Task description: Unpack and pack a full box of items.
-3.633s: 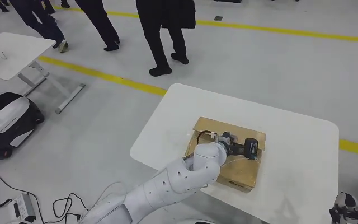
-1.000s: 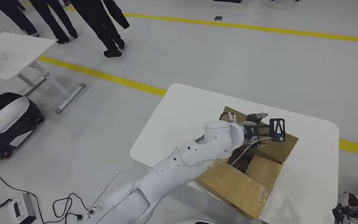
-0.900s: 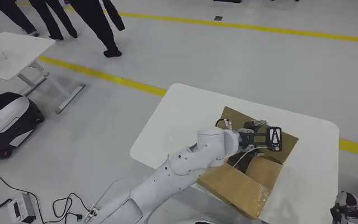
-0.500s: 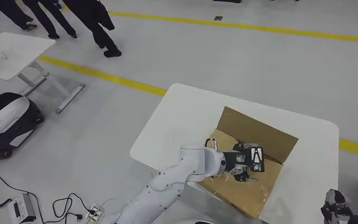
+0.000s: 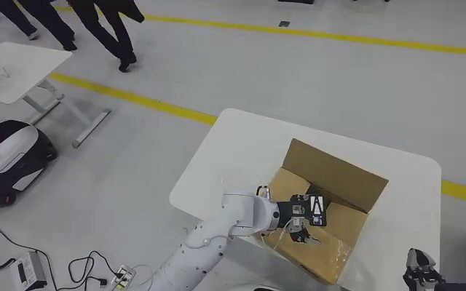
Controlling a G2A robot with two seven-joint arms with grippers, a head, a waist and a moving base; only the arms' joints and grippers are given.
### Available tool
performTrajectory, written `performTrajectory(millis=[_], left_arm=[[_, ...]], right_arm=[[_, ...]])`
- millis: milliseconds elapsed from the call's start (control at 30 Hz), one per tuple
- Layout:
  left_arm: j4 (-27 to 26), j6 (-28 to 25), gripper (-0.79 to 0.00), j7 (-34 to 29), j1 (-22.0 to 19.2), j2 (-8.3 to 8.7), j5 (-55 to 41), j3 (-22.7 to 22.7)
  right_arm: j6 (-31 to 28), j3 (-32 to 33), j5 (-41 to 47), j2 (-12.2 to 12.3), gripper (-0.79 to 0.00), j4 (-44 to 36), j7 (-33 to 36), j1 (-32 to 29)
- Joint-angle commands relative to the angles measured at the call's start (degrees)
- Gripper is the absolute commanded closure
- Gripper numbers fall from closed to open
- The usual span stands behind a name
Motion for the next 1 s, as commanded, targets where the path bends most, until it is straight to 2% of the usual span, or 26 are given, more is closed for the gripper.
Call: performTrajectory(millis=[0, 33, 200, 300, 367, 500, 600, 733, 967], left_arm=[[0.00, 0.00, -0.785, 0.00, 0.00, 0.00, 0.00, 0.00], [0.00, 0.00, -0.785, 0.00, 0.00, 0.00, 0.00, 0.00], [2.03, 2.15, -0.785, 0.67, -0.02, -0.12, -2.58, 0.57], [5.17, 2.96, -0.785, -3.03, -2.10, -0.32, -9.04, 0.85], [7.51, 4.74, -0.785, -7.85, -3.79, -0.49, -15.44, 0.85], [11.50, 6.26, -0.785, -21.66, -7.98, -0.61, -27.99, 2.64], [13.07, 8.33, -0.785, -30.21, -12.03, -0.55, -33.98, 4.43], [15.99, 11.16, -0.785, -33.04, -16.56, 0.17, -37.63, 9.72], [20.86, 12.59, -0.785, -34.47, -22.29, 1.36, -43.07, 16.47]], right_arm=[[0.85, -0.03, 0.56, -0.05, -0.031, 0.25, -0.27, 0.02], [1.18, -0.03, 0.79, -0.07, 0.000, 0.35, -0.37, 0.01], [1.63, 0.11, 1.31, -0.05, 0.000, 0.22, -0.74, -0.28], [1.69, 0.26, 1.22, -0.02, 0.000, 0.10, -1.23, -0.60], [1.79, 0.38, 1.19, 0.00, 0.000, -0.04, -1.49, -0.84], [1.78, 0.72, 1.25, 0.04, 0.000, -0.24, -2.00, -1.27], [1.70, 0.98, 1.43, 0.08, 0.000, -0.33, -2.26, -1.47], [1.64, 1.36, 1.81, 0.13, 0.000, -0.55, -2.39, -1.61], [1.86, 1.70, 2.25, 0.17, 0.000, -0.90, -2.51, -1.78]])
